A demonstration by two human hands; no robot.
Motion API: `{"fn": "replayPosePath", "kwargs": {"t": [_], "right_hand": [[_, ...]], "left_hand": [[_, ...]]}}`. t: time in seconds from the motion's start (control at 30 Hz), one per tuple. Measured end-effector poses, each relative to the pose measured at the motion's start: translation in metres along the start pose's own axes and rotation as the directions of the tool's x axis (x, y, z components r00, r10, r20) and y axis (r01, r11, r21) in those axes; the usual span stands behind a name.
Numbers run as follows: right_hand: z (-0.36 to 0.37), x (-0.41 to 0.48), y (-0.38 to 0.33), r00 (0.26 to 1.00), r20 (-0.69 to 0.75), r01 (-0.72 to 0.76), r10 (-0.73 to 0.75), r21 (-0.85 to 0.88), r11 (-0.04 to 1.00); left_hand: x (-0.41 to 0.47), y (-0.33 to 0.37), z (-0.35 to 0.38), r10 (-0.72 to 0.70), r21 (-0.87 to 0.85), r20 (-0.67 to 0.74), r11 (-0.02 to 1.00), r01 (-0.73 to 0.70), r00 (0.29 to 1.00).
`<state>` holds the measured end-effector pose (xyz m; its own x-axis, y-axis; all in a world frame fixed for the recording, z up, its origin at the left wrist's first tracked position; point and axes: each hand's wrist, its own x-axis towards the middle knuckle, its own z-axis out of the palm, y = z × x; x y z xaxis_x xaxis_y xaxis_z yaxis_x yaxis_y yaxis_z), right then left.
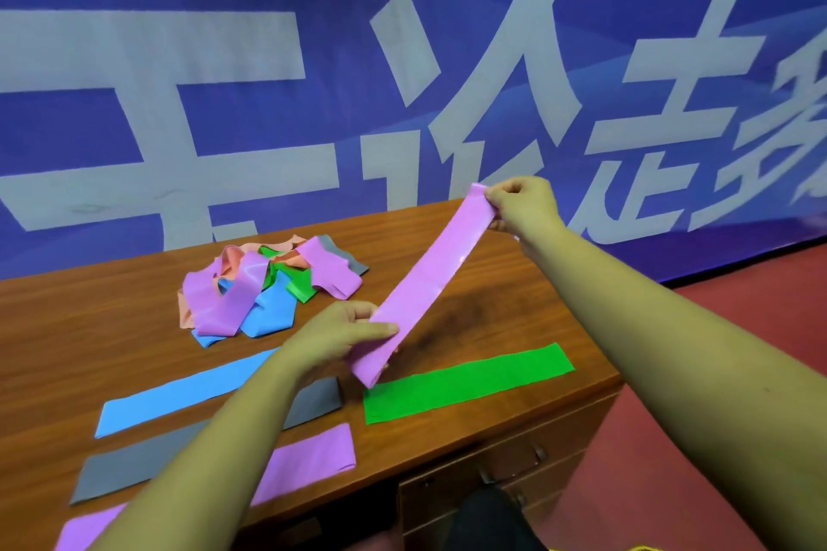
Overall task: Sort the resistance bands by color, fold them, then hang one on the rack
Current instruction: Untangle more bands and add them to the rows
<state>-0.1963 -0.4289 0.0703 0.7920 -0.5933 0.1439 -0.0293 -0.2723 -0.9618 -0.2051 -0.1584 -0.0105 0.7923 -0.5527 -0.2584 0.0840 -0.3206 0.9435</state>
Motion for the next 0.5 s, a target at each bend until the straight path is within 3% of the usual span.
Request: {"fn": "replayPosePath", "kwargs": {"t": [0.07,0.27,0.4,0.5], "right_hand": [[-0.011,0.011,0.027,0.996,-0.063,-0.067,0.067,-0.005,0.998],[-0.039,0.013,0.107,0.962,-0.122,-0.249,0.244,-0.031,0.968],[-0.047,0.001,0.139,0.947,-0.059,-0.319,0.314,-0.103,0.942],[-0.048,-0.005,0.156,0.95,-0.007,-0.306,0.312,-0.21,0.928]], "left_hand": [[0.004,-0.004,-0.003,-0.003,0.062,-0.092,0.998,0.008,0.996],[0.029,-0.023,-0.009,-0.012,-0.017,-0.231,1.0,0.008,0.973],[0.048,-0.036,0.0,0.029,0.228,-0.28,0.973,0.038,0.959],[0.055,-0.047,0.002,0.129,0.473,-0.318,0.88,0.04,0.939]]}}
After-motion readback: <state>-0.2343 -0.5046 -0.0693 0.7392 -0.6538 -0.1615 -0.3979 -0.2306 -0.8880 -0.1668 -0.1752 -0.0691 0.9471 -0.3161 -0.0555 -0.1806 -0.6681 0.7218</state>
